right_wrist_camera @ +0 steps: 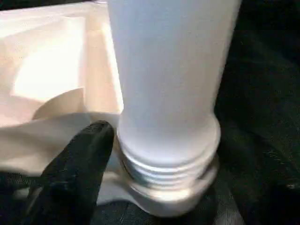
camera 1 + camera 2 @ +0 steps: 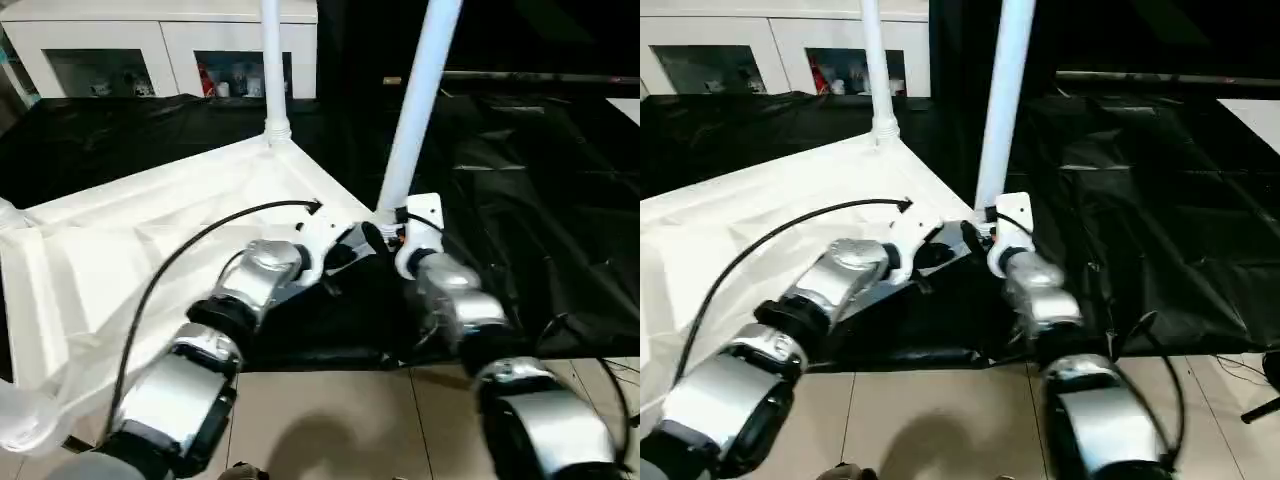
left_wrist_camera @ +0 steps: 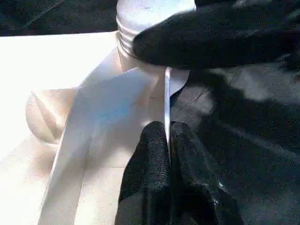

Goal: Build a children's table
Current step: Rotate leg to tighten

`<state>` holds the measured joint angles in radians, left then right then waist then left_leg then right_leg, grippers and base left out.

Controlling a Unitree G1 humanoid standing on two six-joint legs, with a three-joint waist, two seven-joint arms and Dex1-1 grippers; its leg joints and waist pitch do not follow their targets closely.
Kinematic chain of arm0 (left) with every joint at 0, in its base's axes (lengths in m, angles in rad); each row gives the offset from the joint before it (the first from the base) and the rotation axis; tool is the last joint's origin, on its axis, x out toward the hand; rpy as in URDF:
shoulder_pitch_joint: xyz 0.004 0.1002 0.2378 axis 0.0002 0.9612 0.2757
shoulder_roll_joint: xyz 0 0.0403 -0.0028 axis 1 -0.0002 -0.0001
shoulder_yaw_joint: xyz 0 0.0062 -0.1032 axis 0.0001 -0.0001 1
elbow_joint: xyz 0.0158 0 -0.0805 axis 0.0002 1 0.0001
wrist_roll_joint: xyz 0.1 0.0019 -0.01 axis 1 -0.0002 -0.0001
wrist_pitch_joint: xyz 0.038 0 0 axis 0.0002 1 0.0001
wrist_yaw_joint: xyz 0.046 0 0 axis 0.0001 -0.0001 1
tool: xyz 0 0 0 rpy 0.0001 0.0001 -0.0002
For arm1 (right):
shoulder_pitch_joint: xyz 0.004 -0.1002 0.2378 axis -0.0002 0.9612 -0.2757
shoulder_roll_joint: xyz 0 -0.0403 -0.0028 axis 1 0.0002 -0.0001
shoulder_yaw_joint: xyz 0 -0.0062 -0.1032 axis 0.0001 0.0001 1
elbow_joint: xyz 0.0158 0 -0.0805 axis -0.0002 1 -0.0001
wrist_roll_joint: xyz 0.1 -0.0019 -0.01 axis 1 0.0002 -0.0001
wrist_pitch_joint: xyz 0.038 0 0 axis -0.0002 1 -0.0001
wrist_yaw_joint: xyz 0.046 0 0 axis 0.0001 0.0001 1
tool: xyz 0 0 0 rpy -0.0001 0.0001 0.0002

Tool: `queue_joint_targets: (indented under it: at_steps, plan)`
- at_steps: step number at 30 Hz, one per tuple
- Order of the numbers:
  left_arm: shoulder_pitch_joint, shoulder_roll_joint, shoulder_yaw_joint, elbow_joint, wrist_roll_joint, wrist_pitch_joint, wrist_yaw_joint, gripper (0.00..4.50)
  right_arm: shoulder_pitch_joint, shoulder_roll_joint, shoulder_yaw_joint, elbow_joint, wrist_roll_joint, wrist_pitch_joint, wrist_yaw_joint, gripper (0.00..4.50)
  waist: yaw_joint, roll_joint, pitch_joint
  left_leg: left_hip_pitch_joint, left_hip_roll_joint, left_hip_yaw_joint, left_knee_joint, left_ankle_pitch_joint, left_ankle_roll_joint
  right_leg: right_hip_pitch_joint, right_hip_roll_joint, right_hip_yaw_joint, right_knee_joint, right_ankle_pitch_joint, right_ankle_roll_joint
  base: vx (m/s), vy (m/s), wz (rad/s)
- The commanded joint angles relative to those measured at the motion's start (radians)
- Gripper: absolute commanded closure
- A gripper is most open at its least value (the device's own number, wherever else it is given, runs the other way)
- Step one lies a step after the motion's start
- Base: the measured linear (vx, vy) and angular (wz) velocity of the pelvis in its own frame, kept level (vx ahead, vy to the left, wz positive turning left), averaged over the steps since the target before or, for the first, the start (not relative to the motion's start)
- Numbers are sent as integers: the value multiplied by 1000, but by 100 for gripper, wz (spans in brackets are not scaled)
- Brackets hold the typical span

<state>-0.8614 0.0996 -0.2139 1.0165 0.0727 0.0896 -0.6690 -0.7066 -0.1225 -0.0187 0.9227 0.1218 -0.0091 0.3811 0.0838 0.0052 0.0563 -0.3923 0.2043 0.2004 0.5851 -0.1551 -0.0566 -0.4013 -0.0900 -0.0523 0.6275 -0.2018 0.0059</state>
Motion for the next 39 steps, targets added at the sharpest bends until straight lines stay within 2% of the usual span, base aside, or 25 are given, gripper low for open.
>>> queue_joint_targets:
  at_steps: [1,2,4,5,6,8,9,10,11,12,14,19,20,21,23,25,30,39]
  plan:
    - [24,27,5,-22,0,-45,-55,450,30,-41,35,-84,9,24,124,62,8,-15,-74,18,22,-15,-57,-175,78,53,-53,33,-76,-54,-236,0,0,0]
    - [30,39,1,-28,0,-56,-83,450,51,-67,48,-124,13,35,178,62,10,-19,-75,19,23,-13,-55,-165,86,53,-52,33,-74,-34,-241,0,0,0]
    - [54,66,-10,-59,-17,-81,-181,450,95,-134,79,-198,14,51,286,62,15,-18,-74,18,23,-14,-55,-154,99,55,-51,32,-72,-15,-248,0,0,0]
    - [56,67,-11,-62,-18,-84,-189,450,97,-138,81,-201,14,52,293,62,17,-18,-73,19,26,-13,-55,-156,101,53,-52,33,-72,-19,-250,0,0,0]
    - [72,81,-22,-91,-29,-102,-251,450,113,-165,98,-230,15,63,344,62,19,-18,-75,19,25,-13,-55,-160,99,55,-53,32,-72,-29,-255,0,0,0]
    - [94,101,-37,-139,-48,-110,-340,450,135,-201,119,-273,20,86,422,62,19,-18,-72,19,27,-12,-56,-178,93,52,-52,32,-74,-57,-258,0,0,0]
    - [102,110,-44,-159,-54,-102,-371,450,143,-217,131,-287,16,84,455,62,21,-15,-71,23,29,-10,-57,-193,85,46,-53,33,-76,-85,-257,0,0,0]
    - [108,117,-51,-176,-59,-92,-400,450,147,-227,139,-295,10,86,476,62,21,-16,-71,22,30,-11,-58,-200,80,47,-54,33,-77,-97,-258,0,0,0]
    - [118,128,-65,-201,-63,-86,-442,450,149,-234,145,-302,6,92,495,62,25,-4,-70,26,32,-12,-58,-215,70,43,-55,34,-78,-115,-257,0,0,0]
    - [128,137,-78,-225,-69,-79,-484,450,151,-237,148,-311,6,102,509,62,25,-9,-69,24,32,-11,-60,-222,62,43,-53,35,-79,-121,-256,0,0,0]
    - [132,139,-82,-234,-71,-75,-498,450,152,-237,149,-316,7,105,513,62,30,-7,-69,31,34,-9,-61,-236,51,37,-54,36,-81,-133,-257,0,0,0]
    - [149,145,-77,-269,-68,-58,-528,450,167,-249,187,-369,-2,143,558,62,30,-11,-68,26,32,-13,-66,-250,30,41,-55,35,-81,-157,-236,0,0,0]
    - [151,148,-77,-273,-66,-56,-527,450,167,-248,187,-368,-5,143,559,62,30,-11,-69,25,31,-13,-65,-243,29,41,-56,37,-81,-155,-233,0,0,0]
    - [157,153,-78,-284,-67,-49,-527,450,168,-246,186,-366,-8,143,561,97,30,-12,-69,24,31,-13,-64,-236,31,41,-56,36,-81,-150,-231,0,0,0]
    - [160,157,-80,-291,-68,-45,-525,450,168,-244,183,-364,-7,143,561,97,30,-12,-71,23,31,-13,-63,-219,35,42,-56,36,-78,-127,-234,0,0,0]
    - [163,159,-79,-294,-67,-43,-525,450,168,-240,180,-363,-4,140,562,125,29,-12,-71,22,30,-13,-63,-211,40,42,-55,35,-76,-114,-237,0,0,0]
    - [174,158,-77,-314,-64,-28,-531,450,178,-242,180,-383,6,155,568,161,27,-11,-71,23,30,-13,-62,-213,41,43,-54,35,-76,-114,-239,0,0,0]
    - [187,158,-78,-326,-68,-4,-535,450,201,-224,170,-381,11,162,550,174,26,-10,-72,23,29,-12,-60,-202,46,44,-53,35,-74,-92,-244,0,0,0]
